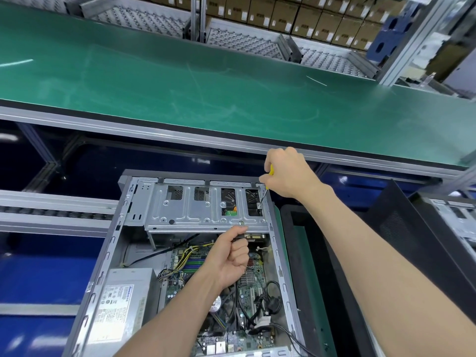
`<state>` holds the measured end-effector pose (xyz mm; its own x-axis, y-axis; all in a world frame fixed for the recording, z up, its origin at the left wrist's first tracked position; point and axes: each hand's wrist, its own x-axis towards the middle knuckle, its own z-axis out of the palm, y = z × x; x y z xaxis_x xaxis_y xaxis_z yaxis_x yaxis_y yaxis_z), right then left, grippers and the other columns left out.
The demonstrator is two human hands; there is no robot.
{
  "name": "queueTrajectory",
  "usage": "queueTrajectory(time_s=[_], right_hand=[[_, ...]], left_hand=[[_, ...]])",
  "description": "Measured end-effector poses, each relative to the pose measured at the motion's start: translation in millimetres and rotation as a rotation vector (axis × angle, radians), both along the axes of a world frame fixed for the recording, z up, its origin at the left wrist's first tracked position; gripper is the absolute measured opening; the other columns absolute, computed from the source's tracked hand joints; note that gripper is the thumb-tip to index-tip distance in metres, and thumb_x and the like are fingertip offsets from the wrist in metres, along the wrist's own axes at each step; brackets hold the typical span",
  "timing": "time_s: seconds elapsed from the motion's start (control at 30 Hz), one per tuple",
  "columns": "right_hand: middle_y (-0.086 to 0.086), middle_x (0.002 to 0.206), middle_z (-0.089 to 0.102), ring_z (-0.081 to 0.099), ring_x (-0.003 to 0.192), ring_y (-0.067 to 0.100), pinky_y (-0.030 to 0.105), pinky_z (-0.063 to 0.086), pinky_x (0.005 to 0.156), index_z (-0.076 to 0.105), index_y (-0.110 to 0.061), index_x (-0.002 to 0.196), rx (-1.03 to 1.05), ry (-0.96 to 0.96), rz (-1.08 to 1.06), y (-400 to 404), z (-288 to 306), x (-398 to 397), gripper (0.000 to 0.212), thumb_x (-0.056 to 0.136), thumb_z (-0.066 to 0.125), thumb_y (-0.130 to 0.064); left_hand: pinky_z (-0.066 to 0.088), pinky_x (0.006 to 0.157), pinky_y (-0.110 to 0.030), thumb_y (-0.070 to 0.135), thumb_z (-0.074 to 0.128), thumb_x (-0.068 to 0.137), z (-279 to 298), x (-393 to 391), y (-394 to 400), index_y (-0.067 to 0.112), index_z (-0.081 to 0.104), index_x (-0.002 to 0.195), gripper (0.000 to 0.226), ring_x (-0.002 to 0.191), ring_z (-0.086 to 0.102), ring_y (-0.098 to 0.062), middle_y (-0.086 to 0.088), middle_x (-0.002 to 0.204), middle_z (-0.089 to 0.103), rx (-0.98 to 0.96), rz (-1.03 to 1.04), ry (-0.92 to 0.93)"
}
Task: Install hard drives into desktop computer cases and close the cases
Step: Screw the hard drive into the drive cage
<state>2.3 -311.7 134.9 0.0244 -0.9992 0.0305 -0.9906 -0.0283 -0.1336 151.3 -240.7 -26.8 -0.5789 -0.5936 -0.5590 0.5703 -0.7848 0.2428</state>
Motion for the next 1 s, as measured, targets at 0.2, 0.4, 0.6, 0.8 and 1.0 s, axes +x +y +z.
queueTrajectory(time_s=[0.2, 0.4, 0.6, 0.8, 1.0], right_hand=[[0.008, 0.095, 0.054, 0.051, 0.088, 0.031, 0.038, 0.044, 0.067, 0.049, -0.018, 0.097, 0.003, -0.035, -0.014, 6, 2, 5, 0.023, 0.087, 0.068, -0.028], [0.010, 0.097, 0.059, 0.055, 0.089, 0.032, 0.037, 0.049, 0.068, 0.059, -0.012, 0.092, 0.028, -0.041, -0.030, 18, 8, 9, 0.014, 0.079, 0.063, -0.008], [0.002, 0.077, 0.069, 0.066, 0.084, 0.027, 0.039, 0.054, 0.073, 0.060, -0.016, 0.076, -0.119, -0.381, -0.161, 57, 11, -1, 0.021, 0.078, 0.080, -0.021], [0.005, 0.087, 0.072, 0.067, 0.060, 0.013, 0.033, 0.056, 0.062, 0.063, -0.016, 0.109, 0.022, -0.904, -0.162, 100, -14, 13, 0.018, 0.092, 0.069, -0.012], [-0.006, 0.082, 0.063, 0.051, 0.066, 0.007, 0.027, 0.045, 0.065, 0.066, -0.018, 0.090, -0.103, -0.774, -0.066, 126, -33, 30, 0.012, 0.087, 0.067, -0.007]], left_hand=[[0.008, 0.033, -0.019, 0.014, 0.074, 0.076, 3, 0, 1, 0.023, 0.038, 0.056, 0.042, 0.043, 0.007, -0.008, 0.009, 0.050, 0.017, 0.022, 0.004, -0.013], [0.010, 0.031, -0.018, 0.016, 0.073, 0.088, 22, 1, 10, 0.018, 0.061, 0.091, 0.012, 0.036, 0.013, -0.007, 0.008, 0.055, 0.012, 0.088, 0.088, -0.132], [0.017, 0.031, -0.019, 0.011, 0.068, 0.092, 29, 10, 22, -0.007, 0.065, 0.099, 0.020, 0.034, 0.021, -0.008, -0.009, 0.066, 0.064, 0.036, 0.231, -0.511], [0.016, 0.030, -0.019, 0.018, 0.047, 0.101, 43, 22, 31, 0.008, 0.050, 0.069, 0.034, 0.034, 0.022, -0.007, 0.004, 0.049, 0.033, 0.043, 0.284, -0.053], [0.058, 0.079, -0.039, 0.036, 0.037, 0.107, 57, 20, 22, -0.008, 0.073, 0.109, 0.057, 0.085, 0.073, -0.028, -0.016, 0.095, 0.071, -0.091, 0.308, 0.224]])
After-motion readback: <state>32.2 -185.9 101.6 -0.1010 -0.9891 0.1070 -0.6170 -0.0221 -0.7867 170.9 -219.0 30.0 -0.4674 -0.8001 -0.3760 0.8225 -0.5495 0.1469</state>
